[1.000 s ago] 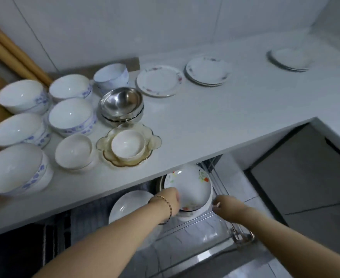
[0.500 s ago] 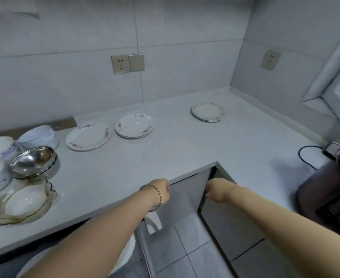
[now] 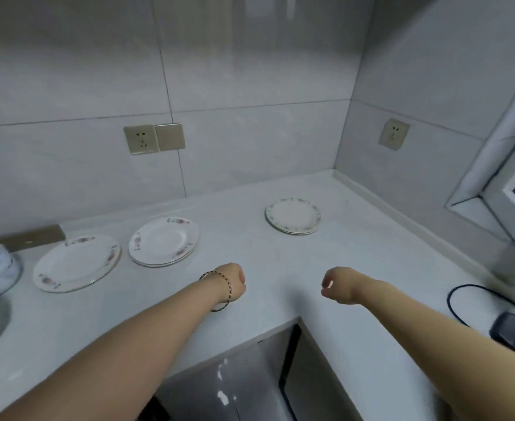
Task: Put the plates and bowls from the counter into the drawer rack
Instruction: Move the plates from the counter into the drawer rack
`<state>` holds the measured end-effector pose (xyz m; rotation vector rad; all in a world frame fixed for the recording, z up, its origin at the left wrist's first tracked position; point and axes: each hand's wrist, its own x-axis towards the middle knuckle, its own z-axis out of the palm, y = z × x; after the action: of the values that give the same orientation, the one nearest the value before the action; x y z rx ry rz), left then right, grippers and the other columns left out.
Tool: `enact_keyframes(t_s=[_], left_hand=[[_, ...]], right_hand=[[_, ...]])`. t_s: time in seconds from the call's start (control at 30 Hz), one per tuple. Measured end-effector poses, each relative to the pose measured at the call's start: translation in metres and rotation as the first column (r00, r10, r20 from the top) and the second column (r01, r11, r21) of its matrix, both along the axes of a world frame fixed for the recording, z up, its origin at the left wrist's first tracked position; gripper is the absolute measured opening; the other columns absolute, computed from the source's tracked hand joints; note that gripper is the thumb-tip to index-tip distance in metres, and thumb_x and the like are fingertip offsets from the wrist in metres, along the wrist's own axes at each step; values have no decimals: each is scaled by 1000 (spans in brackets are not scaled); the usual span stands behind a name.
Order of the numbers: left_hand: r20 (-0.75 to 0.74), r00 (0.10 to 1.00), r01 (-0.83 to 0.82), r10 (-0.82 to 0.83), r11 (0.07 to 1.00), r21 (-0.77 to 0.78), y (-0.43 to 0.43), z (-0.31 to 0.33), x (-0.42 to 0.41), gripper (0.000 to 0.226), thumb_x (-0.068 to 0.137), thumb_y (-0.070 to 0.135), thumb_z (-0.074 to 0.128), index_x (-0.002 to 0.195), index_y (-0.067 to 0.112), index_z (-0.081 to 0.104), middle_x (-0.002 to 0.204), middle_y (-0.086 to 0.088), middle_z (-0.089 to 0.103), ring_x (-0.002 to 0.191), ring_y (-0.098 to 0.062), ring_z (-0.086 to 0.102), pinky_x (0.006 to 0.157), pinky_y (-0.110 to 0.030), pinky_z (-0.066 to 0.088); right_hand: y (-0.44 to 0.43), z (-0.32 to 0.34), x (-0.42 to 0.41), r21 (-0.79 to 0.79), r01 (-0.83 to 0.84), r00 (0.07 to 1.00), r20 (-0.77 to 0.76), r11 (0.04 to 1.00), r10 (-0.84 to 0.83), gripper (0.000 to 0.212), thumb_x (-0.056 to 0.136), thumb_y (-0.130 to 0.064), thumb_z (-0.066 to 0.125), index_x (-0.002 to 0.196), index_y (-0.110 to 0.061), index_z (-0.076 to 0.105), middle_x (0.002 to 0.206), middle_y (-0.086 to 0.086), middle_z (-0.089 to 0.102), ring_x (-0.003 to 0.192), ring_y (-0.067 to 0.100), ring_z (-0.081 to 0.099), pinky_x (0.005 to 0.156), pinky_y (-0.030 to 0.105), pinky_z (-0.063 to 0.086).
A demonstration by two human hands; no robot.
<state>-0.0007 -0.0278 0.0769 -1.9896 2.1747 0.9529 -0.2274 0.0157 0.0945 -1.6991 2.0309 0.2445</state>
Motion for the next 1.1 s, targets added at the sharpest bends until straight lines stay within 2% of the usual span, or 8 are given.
enact_keyframes(t_s=[0.1, 0.2, 0.33, 0.53, 0.77, 0.9, 1.0, 1.1], left_hand=[[-28, 999, -24, 25, 999, 26, -36, 5, -16, 36, 91, 11, 43, 126, 10, 54, 133, -9, 56, 122, -25, 54, 100, -27, 43], [-43, 997, -57, 60, 997, 48, -70, 2, -34, 37, 93, 11, 41, 128, 9, 53, 133, -11, 55, 124, -25, 54, 100, -28, 43], [-55, 990, -128, 133, 988, 88, -119, -22, -67, 37, 91, 10, 43, 127, 8, 52, 134, -11, 52, 121, -27, 53, 100, -30, 43], [-181, 904, -359, 387, 918, 170, -208, -73, -128, 46, 90, 10, 46, 136, 9, 39, 130, -18, 56, 115, -30, 57, 94, -31, 46], [-234, 799, -506, 553, 830, 233, -319, -141, -178, 68, 89, 15, 54, 146, 8, 18, 132, -19, 51, 112, -33, 57, 98, -36, 47], [-358, 579, -638, 733, 680, 361, -373, -176, -194, 57, 85, 5, 59, 136, 0, 34, 117, -23, 58, 88, -30, 60, 69, -36, 50], [-451, 371, -661, 812, 571, 486, -392, -193, -200, 20, 84, -12, 51, 95, 5, 54, 84, -14, 60, 65, -23, 56, 54, -30, 49], [-495, 329, -641, 804, 575, 508, -400, -200, -200, 28, 81, -20, 50, 83, 7, 55, 74, -9, 58, 62, -22, 56, 43, -27, 53]], right_hand=[[-44, -6, -31, -4, 56, 997, 45, 998, -56, 36, 92, -19, 47, 124, -4, 56, 127, 13, 60, 92, 19, 51, 93, 31, 46], [-85, -19, -60, 14, 91, 994, 60, 996, -92, 34, 91, -18, 48, 120, -2, 58, 113, 13, 64, 88, 18, 50, 82, 29, 45], [-140, -44, -95, 54, 83, 994, 64, 995, -87, 34, 91, -19, 47, 119, -3, 60, 117, 12, 65, 88, 19, 53, 91, 31, 48], [-245, -90, -142, 86, 83, 994, 71, 993, -89, 39, 95, -22, 42, 130, -7, 50, 138, 11, 50, 127, 26, 48, 102, 27, 39], [-355, -155, -166, 87, 292, 901, 309, 952, -305, 52, 98, -32, 40, 140, -3, 34, 144, 19, 42, 132, 32, 42, 108, 33, 34], [-408, -190, -176, 65, 470, 796, 401, 881, -454, 34, 95, -24, 43, 116, 2, 53, 124, 23, 56, 114, 34, 55, 93, 35, 42], [-426, -210, -182, 69, 506, 754, 448, 860, -480, 25, 93, -14, 43, 70, -7, 53, 88, 16, 52, 81, 23, 49, 74, 26, 34], [-432, -223, -187, 63, 580, 679, 514, 812, -525, 7, 88, -11, 49, 86, -6, 53, 80, 12, 55, 73, 21, 50, 72, 27, 37]])
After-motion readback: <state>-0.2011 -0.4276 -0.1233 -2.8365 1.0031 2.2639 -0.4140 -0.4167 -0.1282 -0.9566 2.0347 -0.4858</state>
